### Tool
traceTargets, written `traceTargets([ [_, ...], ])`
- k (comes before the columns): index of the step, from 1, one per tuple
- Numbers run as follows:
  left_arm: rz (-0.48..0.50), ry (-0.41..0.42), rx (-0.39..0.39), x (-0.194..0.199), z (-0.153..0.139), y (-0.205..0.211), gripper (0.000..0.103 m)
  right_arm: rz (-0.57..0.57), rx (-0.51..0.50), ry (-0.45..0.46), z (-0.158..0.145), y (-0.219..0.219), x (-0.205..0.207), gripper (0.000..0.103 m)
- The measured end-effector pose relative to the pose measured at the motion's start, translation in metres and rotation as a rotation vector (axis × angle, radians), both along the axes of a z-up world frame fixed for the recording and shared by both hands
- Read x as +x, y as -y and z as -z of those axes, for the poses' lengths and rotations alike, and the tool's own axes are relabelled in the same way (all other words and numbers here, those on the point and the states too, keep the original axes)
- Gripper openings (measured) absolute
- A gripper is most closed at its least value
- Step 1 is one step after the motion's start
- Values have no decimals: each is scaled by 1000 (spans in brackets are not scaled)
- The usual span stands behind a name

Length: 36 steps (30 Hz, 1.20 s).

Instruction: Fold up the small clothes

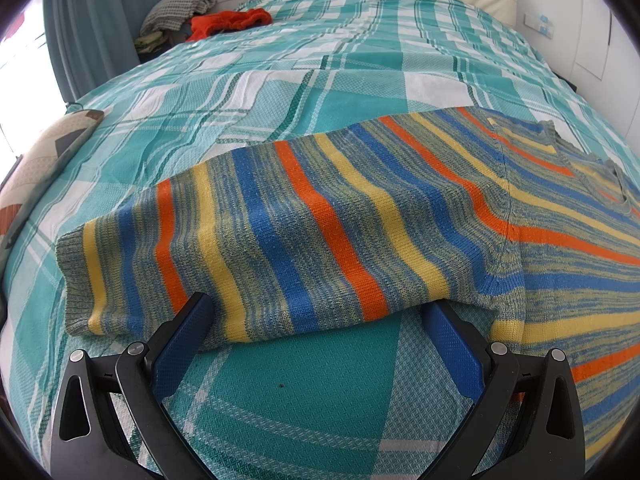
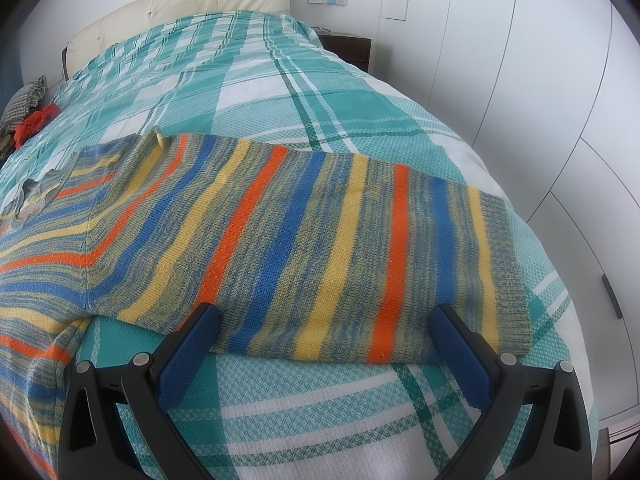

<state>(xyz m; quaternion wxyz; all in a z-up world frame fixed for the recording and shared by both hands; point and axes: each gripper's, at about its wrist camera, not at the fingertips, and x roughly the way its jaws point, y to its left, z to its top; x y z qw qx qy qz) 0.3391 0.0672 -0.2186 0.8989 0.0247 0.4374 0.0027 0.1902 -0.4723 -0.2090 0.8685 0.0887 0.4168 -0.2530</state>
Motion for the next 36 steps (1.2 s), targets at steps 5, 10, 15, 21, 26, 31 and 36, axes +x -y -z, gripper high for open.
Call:
traceTargets([
  [5,0,0,0,0,0,0,103,0,0,0,0,0,0,103],
  [10,0,0,0,0,0,0,103,0,0,0,0,0,0,103],
  [15,-1,0,0,0,0,0,103,0,0,0,0,0,0,103],
  [21,-1,0,0,0,0,0,103,0,0,0,0,0,0,103],
  [26,-1,0,3,0,0,0,103,0,0,0,0,0,0,103],
  [31,-2,-1,0,1,0,-1,103,1,-2,2,0,0,0,103],
  [36,-3,-1,-2,1,0,-1,103,2,5,4,1,0,-1,103],
])
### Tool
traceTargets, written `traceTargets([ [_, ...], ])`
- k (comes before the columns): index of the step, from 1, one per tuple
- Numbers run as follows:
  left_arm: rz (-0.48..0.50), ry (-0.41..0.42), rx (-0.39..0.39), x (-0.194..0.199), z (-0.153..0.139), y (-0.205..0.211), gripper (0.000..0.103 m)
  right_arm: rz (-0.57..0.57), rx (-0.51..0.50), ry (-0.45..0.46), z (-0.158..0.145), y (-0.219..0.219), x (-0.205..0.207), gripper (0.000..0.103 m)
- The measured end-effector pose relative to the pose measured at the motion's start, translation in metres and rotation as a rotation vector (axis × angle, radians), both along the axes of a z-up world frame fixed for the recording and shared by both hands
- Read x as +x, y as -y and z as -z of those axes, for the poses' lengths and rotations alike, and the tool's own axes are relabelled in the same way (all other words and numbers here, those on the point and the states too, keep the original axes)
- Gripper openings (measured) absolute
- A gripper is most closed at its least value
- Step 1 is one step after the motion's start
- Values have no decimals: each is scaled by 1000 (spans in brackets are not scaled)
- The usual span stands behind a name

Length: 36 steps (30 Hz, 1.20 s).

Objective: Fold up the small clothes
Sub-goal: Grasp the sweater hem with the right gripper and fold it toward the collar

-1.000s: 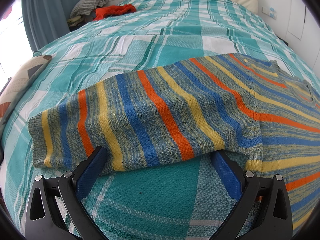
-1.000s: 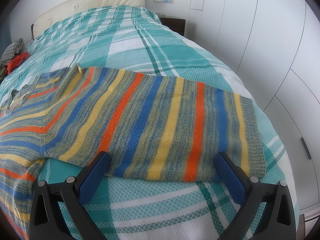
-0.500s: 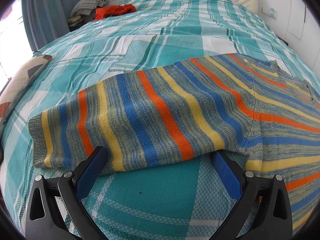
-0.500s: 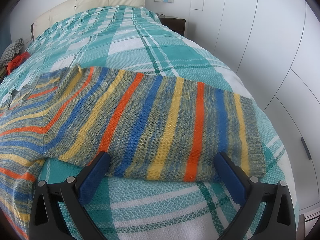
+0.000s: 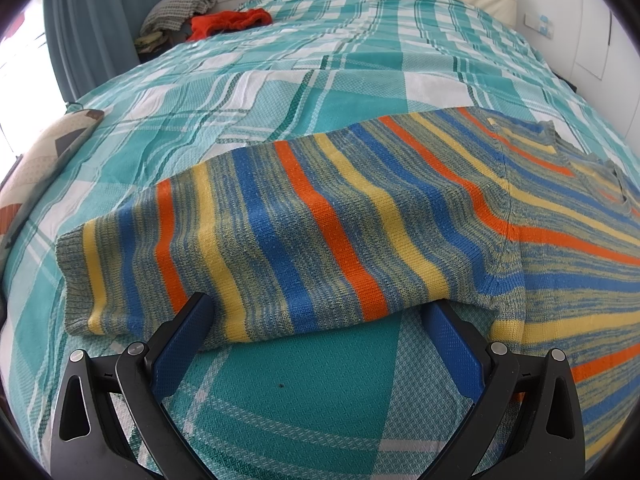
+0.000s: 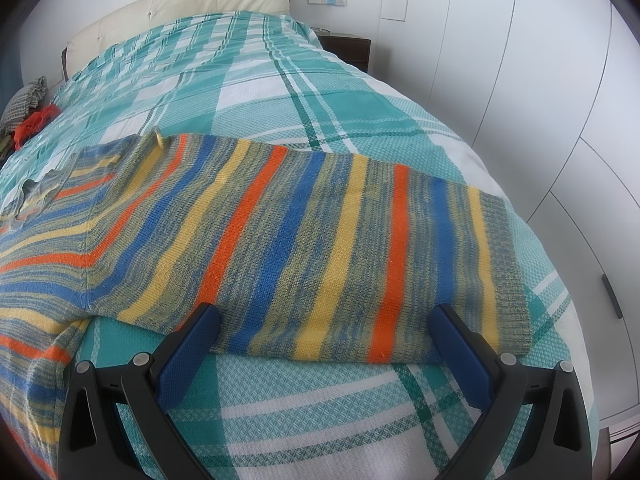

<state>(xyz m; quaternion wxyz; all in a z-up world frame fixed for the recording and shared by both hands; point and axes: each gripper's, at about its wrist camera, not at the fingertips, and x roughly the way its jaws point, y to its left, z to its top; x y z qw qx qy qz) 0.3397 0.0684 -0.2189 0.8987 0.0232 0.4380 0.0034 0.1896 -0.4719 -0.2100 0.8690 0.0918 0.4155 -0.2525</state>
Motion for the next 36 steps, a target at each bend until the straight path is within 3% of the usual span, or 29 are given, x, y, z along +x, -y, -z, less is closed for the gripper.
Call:
traceTargets([
  [4,-1,2,6,0,0,-1,103,0,4,-19,-1,1,3,103],
  [6,-3,-4,5,0,0,-1,103,-44,65,-23,-7,8,2,103],
  [7,-4,-12,2,0,0,-1,103,-65,140,27,-15,16,-5,100],
  [8,-1,-25,-1,0,-1,-2,103,-82,246,115,-26,26,-18,94],
  [10,40,-67,6,0,-5,-3,103,-83,443,316,-48,54,-53,94],
  [12,63,-81,9,-6,-12,-4,102,2,524,423,-64,89,-83,94],
  [15,92,-58,-14,-27,-30,-5,102,124,673,426,-62,147,-101,94],
  [19,116,13,-81,-68,-67,-5,102,140,872,372,-37,186,-93,71],
  [24,95,33,-183,-108,-88,-10,102,112,814,150,-13,178,-61,66],
  [27,79,23,-175,-121,-78,-9,102,102,783,85,0,171,-51,61],
  [28,75,13,-166,-123,-72,-9,102,107,760,66,2,170,-48,49],
  [29,69,3,-158,-125,-67,-9,102,122,727,42,3,169,-46,22],
  [30,60,-3,-151,-126,-63,-10,102,137,705,36,2,171,-47,9],
  [31,49,1,-148,-130,-60,-12,102,141,729,66,-1,172,-49,7],
  [33,36,34,-154,-136,-61,-17,102,141,697,138,-25,168,-55,7],
  [36,14,90,-161,-146,-63,-25,102,36,604,211,-82,143,-50,6],
])
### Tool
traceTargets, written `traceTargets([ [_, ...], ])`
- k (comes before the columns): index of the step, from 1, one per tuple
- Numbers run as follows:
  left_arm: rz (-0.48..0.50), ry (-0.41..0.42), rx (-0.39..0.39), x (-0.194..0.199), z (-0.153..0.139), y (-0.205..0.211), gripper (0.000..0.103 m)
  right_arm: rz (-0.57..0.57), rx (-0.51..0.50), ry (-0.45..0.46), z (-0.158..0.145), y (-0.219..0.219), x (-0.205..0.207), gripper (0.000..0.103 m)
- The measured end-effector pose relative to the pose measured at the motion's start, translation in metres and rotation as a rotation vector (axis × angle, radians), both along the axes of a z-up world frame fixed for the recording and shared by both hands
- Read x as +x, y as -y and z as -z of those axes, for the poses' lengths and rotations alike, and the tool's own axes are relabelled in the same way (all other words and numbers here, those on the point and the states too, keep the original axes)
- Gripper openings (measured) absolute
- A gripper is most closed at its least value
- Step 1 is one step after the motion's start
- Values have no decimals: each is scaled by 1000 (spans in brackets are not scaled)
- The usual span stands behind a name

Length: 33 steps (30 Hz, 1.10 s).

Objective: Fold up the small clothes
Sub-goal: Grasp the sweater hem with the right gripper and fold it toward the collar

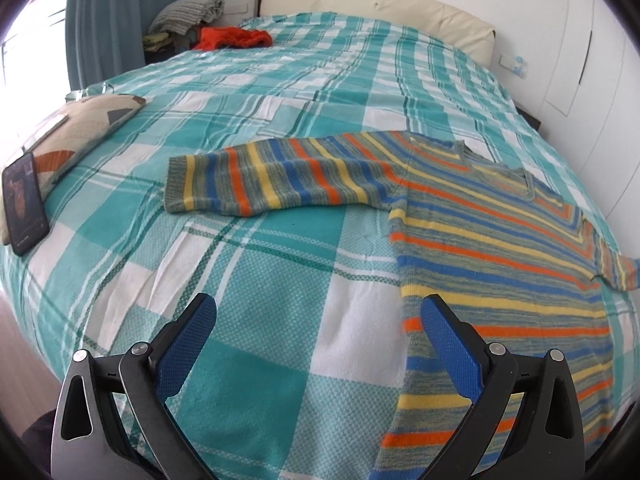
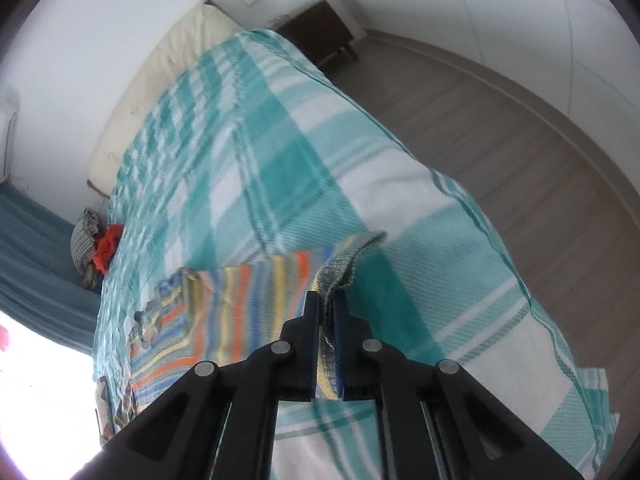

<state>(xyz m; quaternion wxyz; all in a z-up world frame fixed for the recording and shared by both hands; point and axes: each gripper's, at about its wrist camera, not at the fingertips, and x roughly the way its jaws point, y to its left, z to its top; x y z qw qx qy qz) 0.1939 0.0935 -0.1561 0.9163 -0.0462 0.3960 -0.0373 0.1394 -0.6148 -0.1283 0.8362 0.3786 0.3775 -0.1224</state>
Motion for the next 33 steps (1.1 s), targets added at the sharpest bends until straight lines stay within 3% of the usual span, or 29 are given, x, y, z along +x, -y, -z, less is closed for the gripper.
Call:
traceTargets([
  [3,-16,5,-9,1,3,-3,102,-152,-31,133,-62,-52,26,6],
  [6,-11,4,-21,1,4,-2,102,-332,-32,205,-103,-123,71,6],
  [8,-7,9,-19,-1,3,-3,102,-438,-22,232,-115,-173,106,6],
  [11,-9,7,-24,-4,3,-5,102,-554,6,251,-105,-241,152,10],
  [12,-12,3,-25,-4,4,-6,102,-585,32,243,-95,-260,166,15],
  [14,-19,-1,-26,-5,5,-8,102,-621,145,172,-69,-285,190,64],
  [15,-22,-2,-27,-5,5,-8,102,-620,198,149,-58,-292,195,65],
  [17,-28,2,-29,-5,5,-9,102,-617,243,148,-47,-294,194,65],
  [20,-24,4,-32,-3,5,-7,102,-594,216,103,-36,-278,187,64],
  [26,8,-26,26,0,13,7,102,-490,142,-125,36,-225,168,64],
  [27,13,-31,37,-1,15,8,102,-463,108,-188,53,-214,163,62],
  [28,17,-36,46,-1,16,10,102,-428,72,-249,68,-202,156,49],
  [29,20,-39,50,-2,16,10,102,-389,58,-266,77,-189,149,21],
  [31,24,-41,48,-3,17,11,102,-295,20,-260,74,-167,131,20],
  [33,29,-43,45,-1,18,12,102,-299,-17,-205,58,-161,114,24],
])
